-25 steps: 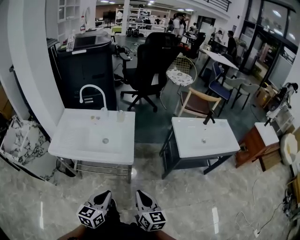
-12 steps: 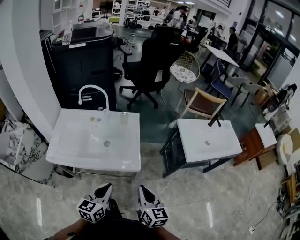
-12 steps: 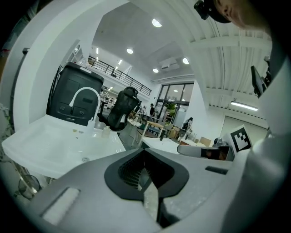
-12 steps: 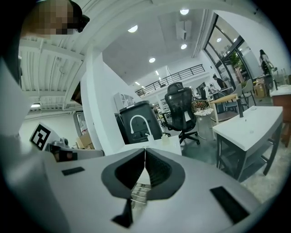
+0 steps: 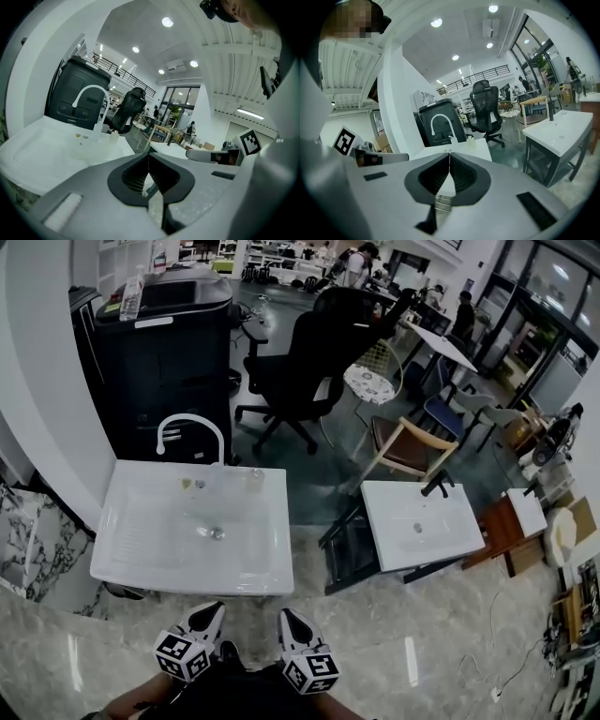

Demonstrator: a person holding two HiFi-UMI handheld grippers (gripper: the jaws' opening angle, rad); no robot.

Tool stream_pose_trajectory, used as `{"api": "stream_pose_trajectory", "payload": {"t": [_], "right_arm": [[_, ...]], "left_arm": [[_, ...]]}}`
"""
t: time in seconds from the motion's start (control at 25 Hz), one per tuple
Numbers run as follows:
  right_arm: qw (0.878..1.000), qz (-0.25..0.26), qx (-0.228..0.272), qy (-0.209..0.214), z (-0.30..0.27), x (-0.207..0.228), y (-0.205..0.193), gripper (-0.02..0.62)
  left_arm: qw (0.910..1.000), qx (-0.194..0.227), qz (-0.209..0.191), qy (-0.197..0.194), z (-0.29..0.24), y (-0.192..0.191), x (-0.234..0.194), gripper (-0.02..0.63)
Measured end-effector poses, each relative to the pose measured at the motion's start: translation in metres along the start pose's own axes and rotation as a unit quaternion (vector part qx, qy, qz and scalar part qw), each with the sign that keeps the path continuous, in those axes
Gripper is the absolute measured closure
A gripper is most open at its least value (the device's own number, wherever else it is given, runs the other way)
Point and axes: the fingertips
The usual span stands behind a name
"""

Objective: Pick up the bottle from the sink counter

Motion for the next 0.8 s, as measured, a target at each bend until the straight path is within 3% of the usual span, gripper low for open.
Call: {"api": "stream_pose_trajectory", "payload": {"t": [0.4,0.8], "right_arm": [[1.000,-0.005,-0.016,-0.009,-0.036,0.015,-0.002,0.588],[0.999,-0.009,-0.003,0.036,-0.095,0.045,0.025,0.588]], "left_arm": [[0.9999,-0.010,0.010,-0.004,-0.032,0.003,-0.025,0.604],[0.9993,0.009,-0.008,0.035,-0.078,0.034,-0.042,0.604]]}}
Point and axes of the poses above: the fingertips, and each gripper's own axes: z backward along the fingers, x to its right, y out of its top, and after that the axes turned 5 degrees about x, right-handed
